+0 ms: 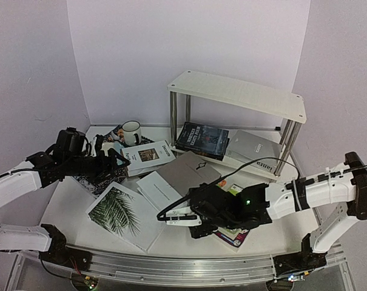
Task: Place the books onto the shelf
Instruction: Place the book on the book pile, then pick up the book from the book pile.
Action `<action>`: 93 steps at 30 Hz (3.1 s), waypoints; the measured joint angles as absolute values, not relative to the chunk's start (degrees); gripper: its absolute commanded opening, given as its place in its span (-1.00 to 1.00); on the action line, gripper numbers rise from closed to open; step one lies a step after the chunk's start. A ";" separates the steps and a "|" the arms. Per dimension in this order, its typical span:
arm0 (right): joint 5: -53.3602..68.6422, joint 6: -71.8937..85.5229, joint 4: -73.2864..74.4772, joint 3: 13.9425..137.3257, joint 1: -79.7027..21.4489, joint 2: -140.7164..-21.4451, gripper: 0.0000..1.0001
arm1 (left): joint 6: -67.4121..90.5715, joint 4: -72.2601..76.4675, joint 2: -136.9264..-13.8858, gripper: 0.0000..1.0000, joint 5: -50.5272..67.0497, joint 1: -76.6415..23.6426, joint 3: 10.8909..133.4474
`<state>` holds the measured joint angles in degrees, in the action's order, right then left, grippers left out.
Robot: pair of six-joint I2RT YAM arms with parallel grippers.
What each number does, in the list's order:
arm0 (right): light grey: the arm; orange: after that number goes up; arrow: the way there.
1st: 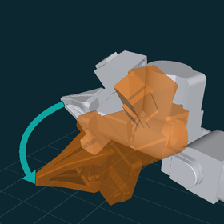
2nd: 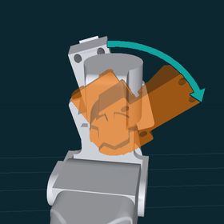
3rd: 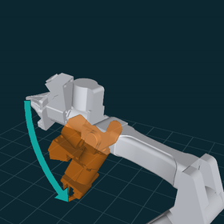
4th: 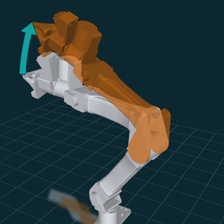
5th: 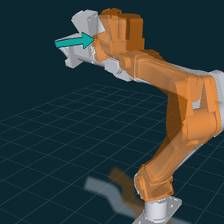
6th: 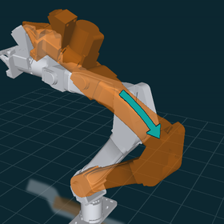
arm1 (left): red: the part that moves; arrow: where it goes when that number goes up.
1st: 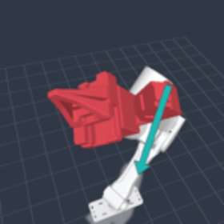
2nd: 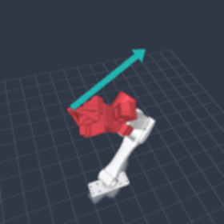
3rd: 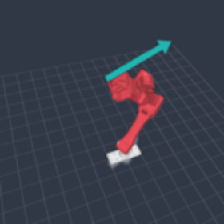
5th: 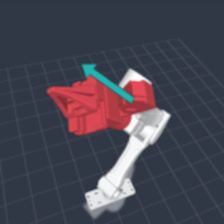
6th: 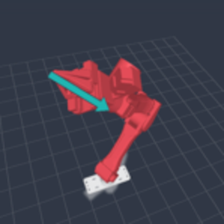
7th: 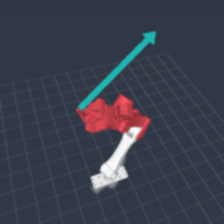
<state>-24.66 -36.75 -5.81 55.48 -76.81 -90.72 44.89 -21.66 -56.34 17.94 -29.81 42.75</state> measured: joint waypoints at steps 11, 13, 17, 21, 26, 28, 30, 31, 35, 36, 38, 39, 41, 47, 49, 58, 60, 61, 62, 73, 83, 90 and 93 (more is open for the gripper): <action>-22.18 -47.70 -22.45 41.79 -64.51 -84.70 0.77 | 47.62 -12.95 -61.75 0.75 16.09 -33.76 41.21; -21.84 -49.34 -24.78 41.94 -64.15 -86.43 0.76 | 47.48 -11.82 -63.32 0.69 15.84 -33.82 41.21; -21.35 -52.14 -28.06 42.77 -63.84 -91.40 0.78 | 46.74 -10.76 -66.71 0.66 13.99 -33.82 41.23; -21.72 -55.86 -32.81 42.99 -63.77 -95.96 0.78 | 46.81 -9.67 -67.64 0.67 11.67 -33.81 41.23; -23.90 -61.43 -40.94 43.01 -63.61 -100.89 0.67 | 46.96 -7.78 -69.20 0.66 10.16 -33.82 41.42; -24.54 -63.03 -43.42 43.06 -63.54 -102.02 0.61 | 47.01 -7.27 -70.61 0.65 9.92 -33.80 41.78; -24.96 -64.26 -44.97 43.23 -63.32 -102.98 0.60 | 47.02 -6.99 -72.09 0.65 9.79 -33.80 42.35; -25.07 -64.80 -45.52 43.37 -63.18 -103.40 0.59 | 47.00 -6.95 -72.70 0.66 9.77 -33.78 42.72; -25.35 -66.48 -47.68 44.30 -62.73 -105.06 0.60 | 46.91 -6.49 -74.95 0.64 9.79 -33.36 44.70; -25.50 -67.01 -48.62 44.45 -62.70 -105.59 0.62 | 46.87 -6.15 -75.56 0.64 9.87 -33.16 45.18; -26.15 -68.36 -51.07 44.67 -62.70 -106.73 0.65 | 46.76 -5.73 -77.23 0.63 10.50 -32.47 46.37; -26.42 -69.15 -52.67 44.68 -62.71 -107.37 0.67 | 46.76 -5.68 -77.99 0.63 10.77 -32.19 46.88; -27.02 -71.21 -57.00 44.73 -62.72 -109.14 0.68 | 46.74 -5.57 -79.31 0.63 11.12 -31.76 48.00; -28.51 -76.96 -68.84 44.71 -62.82 -113.98 0.50 | 46.42 -5.33 -79.40 0.63 11.44 -31.46 49.51; -28.88 -78.11 -70.85 44.71 -62.81 -114.92 0.42 | 46.34 -5.51 -78.82 0.63 11.42 -31.44 49.52; -30.63 -83.01 -73.57 43.41 -63.44 -115.60 0.05 | 45.93 -7.91 -71.23 0.63 10.40 -31.44 49.86; -31.33 -83.78 -73.68 42.95 -63.99 -115.39 -0.11 | 45.40 -8.93 -69.11 0.64 9.54 -31.44 50.67; -31.78 -84.03 -73.63 42.69 -64.41 -115.09 -0.18 | 45.10 -9.46 -68.06 0.64 9.00 -31.44 51.25; -32.28 -84.41 -73.53 42.49 -64.92 -114.53 -0.23 | 44.89 -9.90 -67.22 0.64 8.52 -31.42 51.88; -36.97 -88.70 -73.32 41.61 -71.03 -105.74 -0.34 | 43.43 -13.89 -64.34 0.63 6.48 -31.42 54.04; -42.54 -93.07 -72.79 41.17 -74.19 -99.80 -0.38 | 42.47 -16.55 -63.21 0.64 5.16 -31.42 55.16; -50.70 -94.56 -71.01 41.19 -74.30 -98.98 -0.39 | 41.81 -17.63 -62.18 0.64 3.65 -31.42 57.16; -54.56 -94.80 -70.31 41.39 -74.30 -98.98 -0.40 | 41.67 -17.72 -61.75 0.64 3.20 -31.42 57.83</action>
<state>-54.56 -94.80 -70.31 41.39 -74.30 -98.98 41.67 -17.72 -61.75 3.20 -31.42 57.83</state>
